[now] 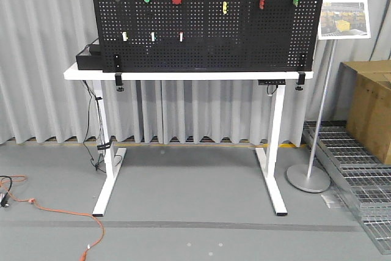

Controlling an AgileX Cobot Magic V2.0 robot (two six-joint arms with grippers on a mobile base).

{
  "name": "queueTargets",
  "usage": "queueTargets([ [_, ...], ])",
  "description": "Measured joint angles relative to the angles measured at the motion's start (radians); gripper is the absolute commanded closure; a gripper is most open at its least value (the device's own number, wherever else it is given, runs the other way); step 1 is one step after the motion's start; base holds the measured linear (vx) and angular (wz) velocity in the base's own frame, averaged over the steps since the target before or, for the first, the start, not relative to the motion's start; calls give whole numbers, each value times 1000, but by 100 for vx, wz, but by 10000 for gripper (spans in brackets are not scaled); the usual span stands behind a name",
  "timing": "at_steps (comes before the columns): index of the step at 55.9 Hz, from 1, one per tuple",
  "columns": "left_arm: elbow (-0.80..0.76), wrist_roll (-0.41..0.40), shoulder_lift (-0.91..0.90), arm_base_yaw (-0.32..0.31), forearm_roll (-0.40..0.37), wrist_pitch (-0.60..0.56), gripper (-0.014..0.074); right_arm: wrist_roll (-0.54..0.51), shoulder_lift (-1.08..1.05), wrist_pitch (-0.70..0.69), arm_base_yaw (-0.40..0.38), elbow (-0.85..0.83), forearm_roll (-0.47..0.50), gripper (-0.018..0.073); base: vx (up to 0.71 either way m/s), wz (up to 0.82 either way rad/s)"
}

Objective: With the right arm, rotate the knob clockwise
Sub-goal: 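Drive the base forward up to the black pegboard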

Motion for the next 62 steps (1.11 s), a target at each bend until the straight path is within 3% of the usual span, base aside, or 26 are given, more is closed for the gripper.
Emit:
queueTargets([
  [62,0,0,0,0,0,0,603,0,0,0,0,0,0,568,3,-1],
])
